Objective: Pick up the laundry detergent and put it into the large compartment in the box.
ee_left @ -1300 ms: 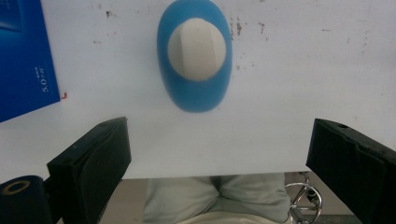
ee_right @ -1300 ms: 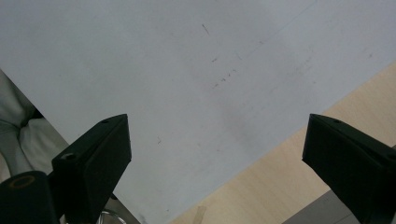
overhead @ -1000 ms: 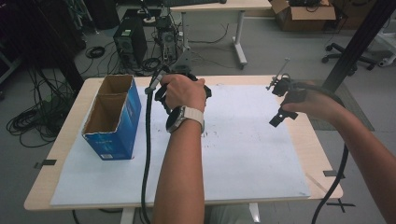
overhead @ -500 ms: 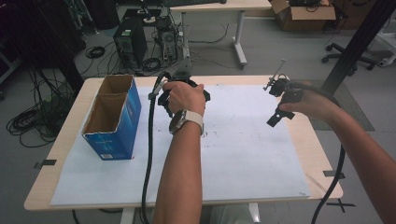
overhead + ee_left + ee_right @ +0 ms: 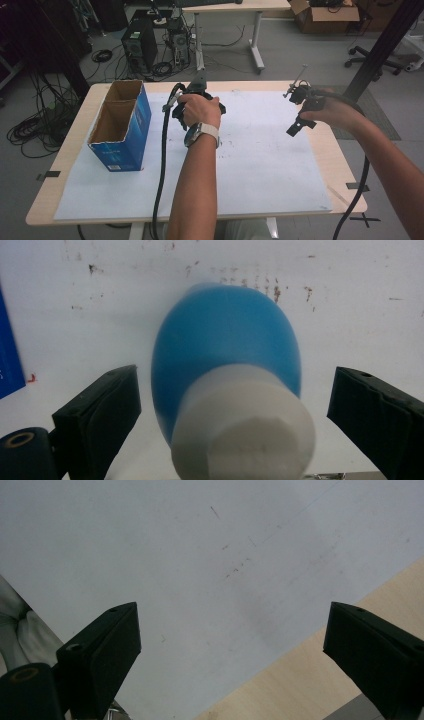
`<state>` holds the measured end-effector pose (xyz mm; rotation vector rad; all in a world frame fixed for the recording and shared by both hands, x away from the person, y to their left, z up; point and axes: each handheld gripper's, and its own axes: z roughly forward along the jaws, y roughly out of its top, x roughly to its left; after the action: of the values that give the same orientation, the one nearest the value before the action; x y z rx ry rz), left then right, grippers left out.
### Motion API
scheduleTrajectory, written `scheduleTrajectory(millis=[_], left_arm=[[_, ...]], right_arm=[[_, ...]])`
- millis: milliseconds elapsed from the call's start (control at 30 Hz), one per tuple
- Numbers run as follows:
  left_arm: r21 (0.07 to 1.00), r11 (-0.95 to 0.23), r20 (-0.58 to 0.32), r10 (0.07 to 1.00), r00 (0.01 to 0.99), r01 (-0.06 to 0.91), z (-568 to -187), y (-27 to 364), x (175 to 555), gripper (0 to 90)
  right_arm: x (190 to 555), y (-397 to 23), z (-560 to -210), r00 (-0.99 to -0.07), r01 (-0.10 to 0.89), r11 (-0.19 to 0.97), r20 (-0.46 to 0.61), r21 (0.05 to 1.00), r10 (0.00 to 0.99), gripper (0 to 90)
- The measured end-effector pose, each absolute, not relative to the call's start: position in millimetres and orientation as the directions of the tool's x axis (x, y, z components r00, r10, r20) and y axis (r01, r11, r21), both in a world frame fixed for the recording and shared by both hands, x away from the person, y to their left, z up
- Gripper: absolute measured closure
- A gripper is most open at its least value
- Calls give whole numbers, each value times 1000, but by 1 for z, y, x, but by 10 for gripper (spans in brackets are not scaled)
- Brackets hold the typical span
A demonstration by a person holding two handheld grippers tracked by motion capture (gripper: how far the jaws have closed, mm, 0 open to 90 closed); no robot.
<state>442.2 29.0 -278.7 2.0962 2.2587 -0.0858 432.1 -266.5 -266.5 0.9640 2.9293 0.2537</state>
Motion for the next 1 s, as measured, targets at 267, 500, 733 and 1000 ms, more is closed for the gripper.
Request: scheduleTrajectory(millis=[267,500,733,1000], left_arm=[[8,71,-76,995,-70,997,-283,29,443,75],[3,63,-81,995,-63,998,-291,26,443,95],[9,54,-69,996,-53,998,-292,25,443,167],[14,60,-66,996,-59,998,-292,27,443,198]], right_arm=[[432,-266,-266,-804,587,791,9,172,595,80],[432,-266,-267,-806,584,793,7,170,592,80],[432,-270,-269,-800,592,788,9,170,599,80],[432,-271,-269,-801,592,788,13,170,599,81]])
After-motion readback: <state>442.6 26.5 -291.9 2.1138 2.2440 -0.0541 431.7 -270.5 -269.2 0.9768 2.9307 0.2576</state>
